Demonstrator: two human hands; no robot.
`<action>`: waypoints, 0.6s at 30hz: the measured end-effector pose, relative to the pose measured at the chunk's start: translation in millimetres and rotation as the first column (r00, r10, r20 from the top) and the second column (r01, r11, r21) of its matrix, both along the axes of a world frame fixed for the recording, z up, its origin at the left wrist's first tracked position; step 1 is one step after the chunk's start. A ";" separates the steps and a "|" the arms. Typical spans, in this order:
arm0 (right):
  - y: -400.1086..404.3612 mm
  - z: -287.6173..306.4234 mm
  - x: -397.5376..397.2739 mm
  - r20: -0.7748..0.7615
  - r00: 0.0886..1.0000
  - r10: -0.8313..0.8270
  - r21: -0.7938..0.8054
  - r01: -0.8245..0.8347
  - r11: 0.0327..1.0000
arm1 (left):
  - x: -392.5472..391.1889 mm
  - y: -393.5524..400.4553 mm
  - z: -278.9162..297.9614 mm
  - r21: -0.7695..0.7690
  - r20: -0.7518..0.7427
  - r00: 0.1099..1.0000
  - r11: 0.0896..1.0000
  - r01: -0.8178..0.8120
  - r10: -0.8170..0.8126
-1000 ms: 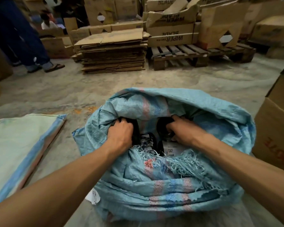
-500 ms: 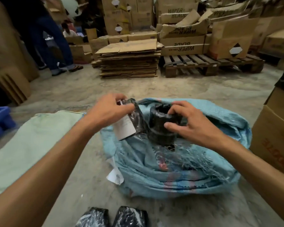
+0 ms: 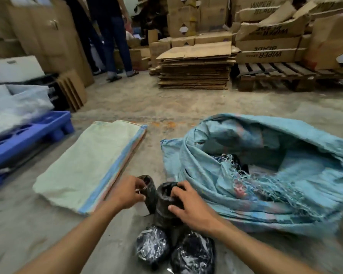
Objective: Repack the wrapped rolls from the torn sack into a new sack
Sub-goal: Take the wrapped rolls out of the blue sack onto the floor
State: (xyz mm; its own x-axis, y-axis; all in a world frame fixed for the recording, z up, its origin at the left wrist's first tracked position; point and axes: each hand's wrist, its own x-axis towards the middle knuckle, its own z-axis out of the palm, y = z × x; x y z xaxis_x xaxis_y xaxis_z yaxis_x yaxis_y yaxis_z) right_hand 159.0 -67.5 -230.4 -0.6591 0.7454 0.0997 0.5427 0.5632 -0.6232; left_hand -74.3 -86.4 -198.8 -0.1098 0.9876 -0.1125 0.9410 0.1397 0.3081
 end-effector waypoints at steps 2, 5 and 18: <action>0.0 -17.8 0.2 0.130 0.991 0.031 0.059 -0.039 0.998 | 0.6 -7.4 -24.3 -0.018 -0.005 1.000 1.000 0.010 -0.010; 1.8 -27.6 6.8 0.231 0.972 0.043 0.119 -0.072 0.990 | 2.1 -13.3 -38.0 -0.059 0.030 0.998 0.996 0.061 -0.059; -8.2 -17.4 34.2 0.376 0.900 0.222 0.156 -0.297 0.942 | 19.9 -29.8 -23.7 -0.326 0.023 0.964 0.910 0.257 -0.265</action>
